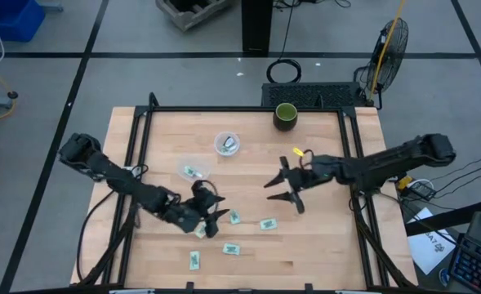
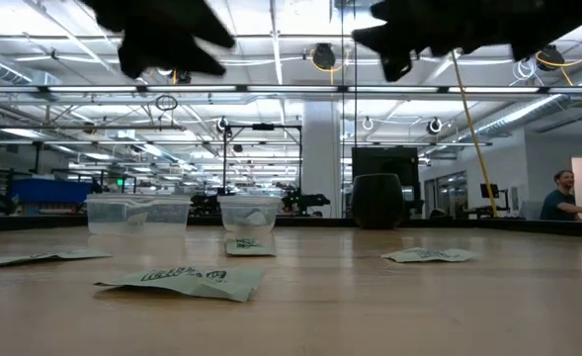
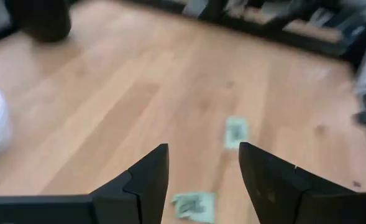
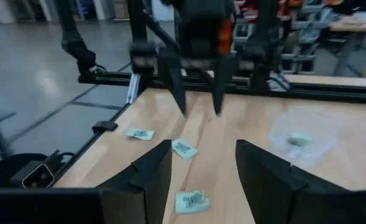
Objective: Pick and place Stevia / Truvia into bins
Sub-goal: Put the stevia packet into the bottom container
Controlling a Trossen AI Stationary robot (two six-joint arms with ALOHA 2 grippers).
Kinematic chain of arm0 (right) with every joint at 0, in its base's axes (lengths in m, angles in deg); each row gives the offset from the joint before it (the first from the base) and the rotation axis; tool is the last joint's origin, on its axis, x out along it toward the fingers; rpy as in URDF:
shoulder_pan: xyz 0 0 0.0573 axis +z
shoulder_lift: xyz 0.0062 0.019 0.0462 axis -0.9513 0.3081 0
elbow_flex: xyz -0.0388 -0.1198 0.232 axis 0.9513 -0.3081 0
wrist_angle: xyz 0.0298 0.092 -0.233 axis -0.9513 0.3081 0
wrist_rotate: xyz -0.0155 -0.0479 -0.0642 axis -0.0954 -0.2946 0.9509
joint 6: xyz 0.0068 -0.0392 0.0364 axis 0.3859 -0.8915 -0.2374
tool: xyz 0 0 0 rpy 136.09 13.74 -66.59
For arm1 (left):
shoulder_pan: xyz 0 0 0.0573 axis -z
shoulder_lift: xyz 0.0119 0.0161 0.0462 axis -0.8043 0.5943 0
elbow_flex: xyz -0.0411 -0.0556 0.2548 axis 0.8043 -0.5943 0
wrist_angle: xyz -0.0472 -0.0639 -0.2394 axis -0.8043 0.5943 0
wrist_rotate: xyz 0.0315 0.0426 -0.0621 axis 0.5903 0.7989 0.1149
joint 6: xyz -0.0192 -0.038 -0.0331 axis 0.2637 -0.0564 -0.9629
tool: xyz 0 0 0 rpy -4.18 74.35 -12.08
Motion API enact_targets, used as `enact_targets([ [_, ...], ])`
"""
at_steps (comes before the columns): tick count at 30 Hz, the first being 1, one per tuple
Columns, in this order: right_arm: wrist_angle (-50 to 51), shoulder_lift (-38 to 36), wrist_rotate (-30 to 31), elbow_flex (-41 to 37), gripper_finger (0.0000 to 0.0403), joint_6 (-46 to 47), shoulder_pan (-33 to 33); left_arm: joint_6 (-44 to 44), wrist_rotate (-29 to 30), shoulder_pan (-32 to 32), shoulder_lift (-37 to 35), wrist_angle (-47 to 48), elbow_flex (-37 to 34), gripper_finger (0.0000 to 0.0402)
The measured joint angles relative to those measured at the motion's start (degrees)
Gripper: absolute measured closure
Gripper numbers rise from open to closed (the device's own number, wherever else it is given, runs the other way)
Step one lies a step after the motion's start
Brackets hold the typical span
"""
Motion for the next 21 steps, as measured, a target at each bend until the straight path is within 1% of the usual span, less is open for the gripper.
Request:
enact_targets([
  [2, 1.18, -2.85, 3.24, -0.95, 0.0234, -0.04, 2.08, 0.04, -0.92, -1.37, 2.20, -0.29, 0.00, 0.0201],
  [4, 2.26, -5.21, 5.56, -1.70, 0.0234, 0.55, 3.68, 1.81, -1.58, -2.78, 5.08, -2.48, 0.01, 0.0201],
  [8, 5.30, -8.06, 8.30, -1.78, 0.0234, 0.08, 5.85, 2.99, -7.18, -6.05, 10.11, -3.60, 0.00, 0.0201],
  [11, 4.98, -9.20, 8.55, -1.78, 0.0234, 0.05, 6.74, 2.16, -8.23, -7.40, 11.79, -2.15, -0.02, 0.0201],
  [13, 5.05, -9.73, 8.56, -1.78, 0.0234, 0.05, 7.19, 1.51, -8.95, -8.14, 12.75, -2.81, 0.04, 0.0201],
  [17, 5.09, -9.76, 8.56, -1.78, 0.0234, 0.05, 7.23, -0.29, -13.90, -9.18, 14.84, -3.26, 0.04, 0.0201],
  [21, 5.05, -9.73, 8.63, -1.78, 0.0234, 0.05, 7.23, -1.09, -14.50, -9.75, 17.55, -3.05, 0.04, 0.0201],
])
